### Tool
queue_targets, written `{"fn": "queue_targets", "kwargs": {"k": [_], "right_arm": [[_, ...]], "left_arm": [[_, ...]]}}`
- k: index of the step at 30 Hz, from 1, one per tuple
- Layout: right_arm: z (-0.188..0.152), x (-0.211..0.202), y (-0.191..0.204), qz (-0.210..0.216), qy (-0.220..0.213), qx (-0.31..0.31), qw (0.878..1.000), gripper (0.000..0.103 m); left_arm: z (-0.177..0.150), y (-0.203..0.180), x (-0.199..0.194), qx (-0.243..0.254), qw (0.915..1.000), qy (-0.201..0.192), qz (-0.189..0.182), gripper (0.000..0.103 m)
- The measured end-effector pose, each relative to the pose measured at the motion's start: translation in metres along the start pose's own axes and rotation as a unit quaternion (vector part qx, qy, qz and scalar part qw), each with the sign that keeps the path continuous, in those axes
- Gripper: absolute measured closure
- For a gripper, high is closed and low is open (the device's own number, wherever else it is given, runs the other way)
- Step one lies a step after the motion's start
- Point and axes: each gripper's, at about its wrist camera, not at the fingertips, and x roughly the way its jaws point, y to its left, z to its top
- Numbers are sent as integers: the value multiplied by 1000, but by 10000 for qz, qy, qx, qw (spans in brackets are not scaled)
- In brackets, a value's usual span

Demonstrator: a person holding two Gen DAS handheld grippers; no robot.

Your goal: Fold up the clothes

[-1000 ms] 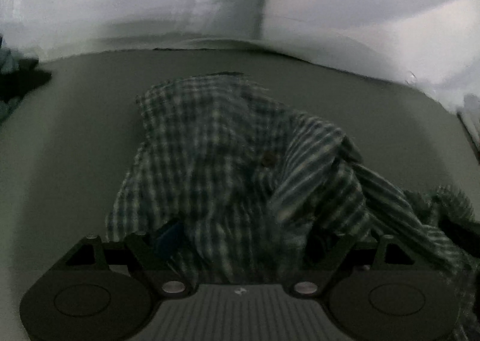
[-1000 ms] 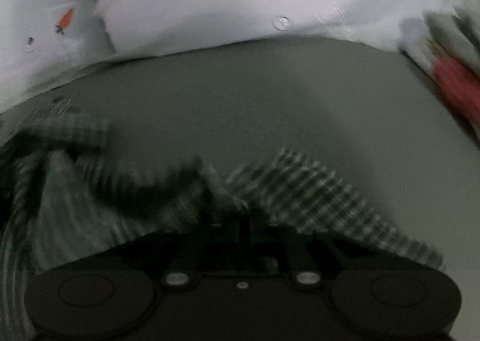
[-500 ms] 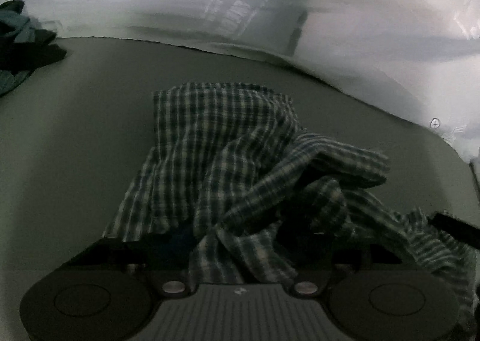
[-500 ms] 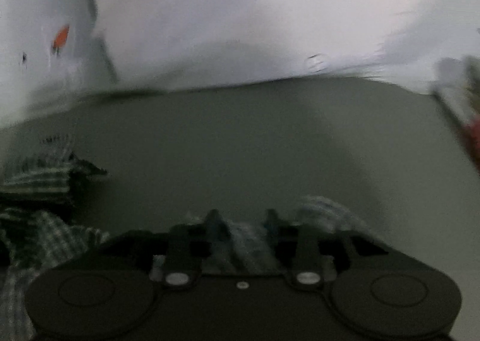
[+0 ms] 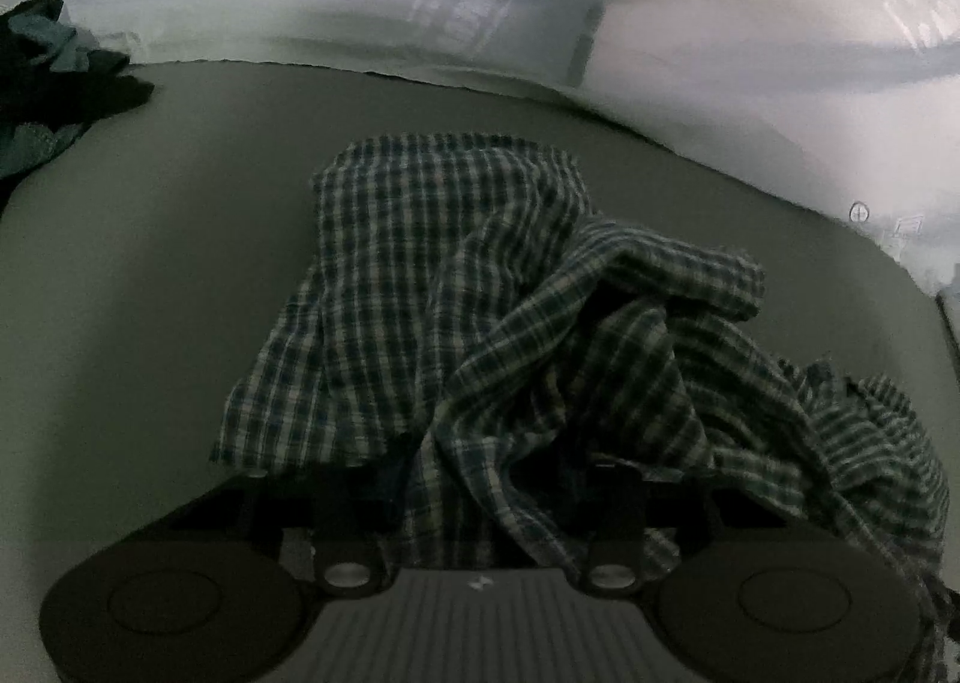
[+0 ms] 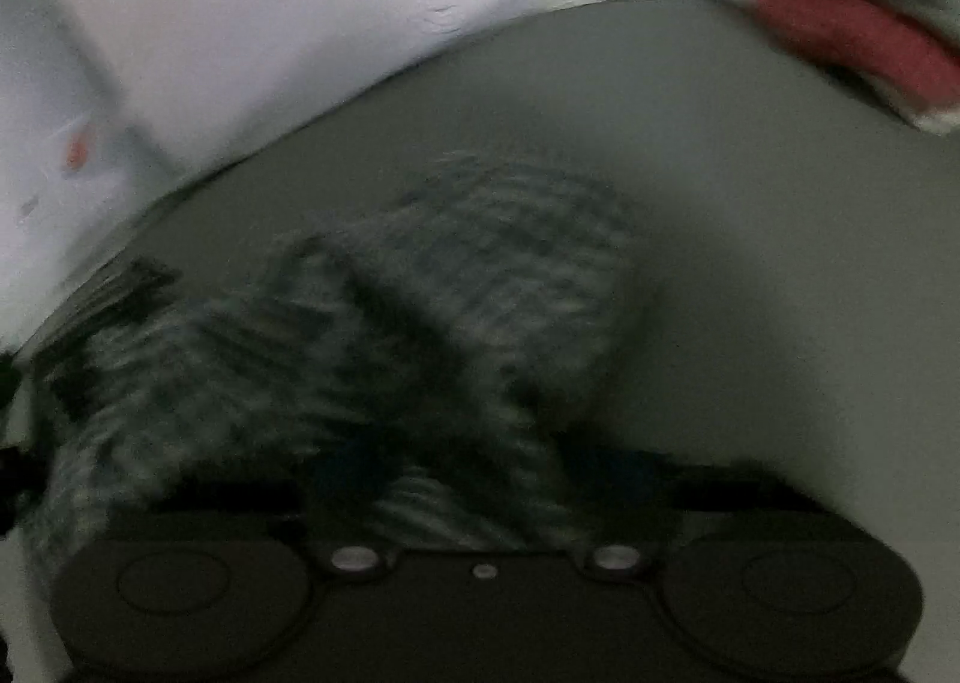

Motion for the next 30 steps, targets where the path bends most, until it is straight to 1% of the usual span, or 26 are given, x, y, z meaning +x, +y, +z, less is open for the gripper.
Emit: {"fn": "queue_targets", "kwargs": {"k": [1,2,3,4,5,7,8,11,13,15,17,18,19,20,22,24,25,26,27,29,30], "right_arm": [[4,5,10,-71,-28,-188,9998,74],[9,12,19,-87,-56,-375,9992,75],[15,18,28,-89,-71,-529,9985,77],[24,25,36,34,-80,-622,9980,79],[33,33,44,249,-104,-694,9972,97],[55,56,64,509,-70,-731,9960,97],[66,69,78,594,-73,-813,9949,97],[105,107,132,1012,-231,-1280,9863,98],[130,115,165,1343,-527,-1443,9790,98],[156,119,198,1678,-874,-1559,9695,98],[175,106,220,1826,-1321,-1614,9608,98],[180,98,222,1736,-1439,-1580,9614,98],[183,93,219,1561,-1476,-1532,9646,98],[186,87,216,1386,-1513,-1483,9674,97],[179,83,198,857,-1363,-1447,9763,91],[157,77,162,448,-1084,-1201,9858,78],[145,73,142,268,-934,-1044,9898,75],[129,66,121,151,-797,-795,9935,65],[111,55,99,87,-669,-472,9966,59],[74,37,62,-4,-386,28,9993,57],[56,29,45,-44,-239,257,9994,57]], "left_arm": [[1,2,-1,-68,10000,-4,-22,68],[4,3,-1,-88,10000,-18,1,72],[8,2,-1,-39,10000,-67,47,75],[12,2,-1,0,9999,-119,89,76],[17,3,-1,12,9998,-185,123,78],[28,6,-1,9,9993,-323,183,81],[35,12,0,-91,9989,-418,199,83],[58,34,-1,-385,9956,-743,421,87],[71,49,-9,-573,9915,-994,614,90],[85,64,-18,-771,9859,-1255,789,94],[94,75,-31,-988,9807,-1480,815,97],[95,78,-37,-1115,9791,-1530,740,98],[95,79,-43,-1201,9783,-1556,653,98],[90,75,-47,-1180,9799,-1516,535,99],[80,67,-56,-1111,9831,-1426,297,99],[57,46,-60,-832,9892,-1207,-17,99],[44,34,-61,-734,9913,-1065,-237,100],[31,22,-62,-634,9928,-908,-453,100],[18,8,-61,-530,9939,-711,-658,100],[-8,-21,-60,-285,9936,-334,-1045,100],[-19,-36,-61,-33,9929,-223,-1172,99]]}}
